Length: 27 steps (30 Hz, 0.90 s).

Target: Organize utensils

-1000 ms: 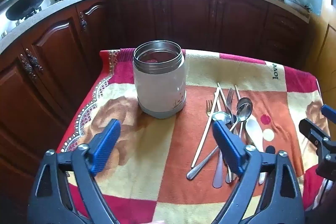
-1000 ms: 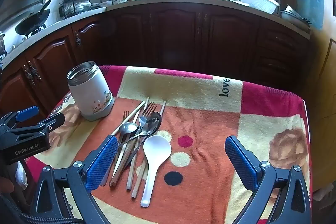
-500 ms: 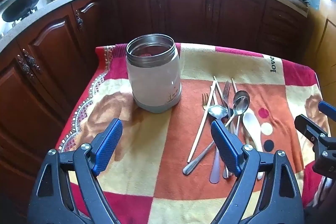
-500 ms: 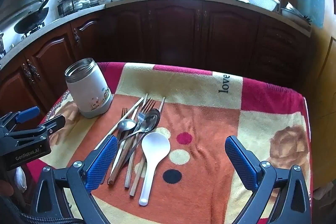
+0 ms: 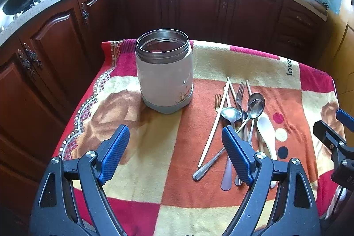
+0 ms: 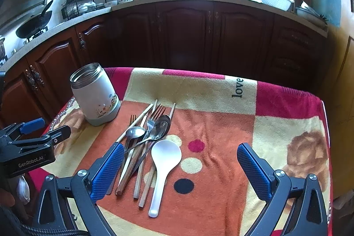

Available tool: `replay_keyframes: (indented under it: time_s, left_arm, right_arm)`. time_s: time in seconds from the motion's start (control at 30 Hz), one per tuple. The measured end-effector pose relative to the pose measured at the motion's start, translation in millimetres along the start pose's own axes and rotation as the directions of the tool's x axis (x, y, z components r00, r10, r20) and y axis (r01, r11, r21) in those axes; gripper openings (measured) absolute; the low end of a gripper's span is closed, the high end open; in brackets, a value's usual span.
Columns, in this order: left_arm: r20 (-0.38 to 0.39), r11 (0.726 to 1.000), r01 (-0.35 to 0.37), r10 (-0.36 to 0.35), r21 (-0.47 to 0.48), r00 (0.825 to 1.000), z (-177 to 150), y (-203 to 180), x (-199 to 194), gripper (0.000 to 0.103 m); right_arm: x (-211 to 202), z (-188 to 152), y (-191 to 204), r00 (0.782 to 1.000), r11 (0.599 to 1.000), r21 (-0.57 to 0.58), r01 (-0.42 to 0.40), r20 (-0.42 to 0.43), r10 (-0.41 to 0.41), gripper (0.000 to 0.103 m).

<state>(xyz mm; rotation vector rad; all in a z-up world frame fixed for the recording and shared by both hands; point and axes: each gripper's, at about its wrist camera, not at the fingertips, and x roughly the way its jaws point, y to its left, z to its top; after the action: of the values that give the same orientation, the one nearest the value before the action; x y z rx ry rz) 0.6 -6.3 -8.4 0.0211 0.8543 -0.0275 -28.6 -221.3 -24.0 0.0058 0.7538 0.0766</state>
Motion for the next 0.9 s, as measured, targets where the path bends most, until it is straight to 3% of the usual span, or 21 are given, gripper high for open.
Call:
replay_keyframes:
  time_s: [0.9]
  left_arm:
    - [-0.011, 1.0, 0.021, -0.021, 0.013, 1.0, -1.8, -7.6, 3.9, 0.086]
  right_arm:
    - [3.0, -2.8, 1.1, 0.999, 1.0, -0.026, -0.017, -0.028, 0.017, 0.098]
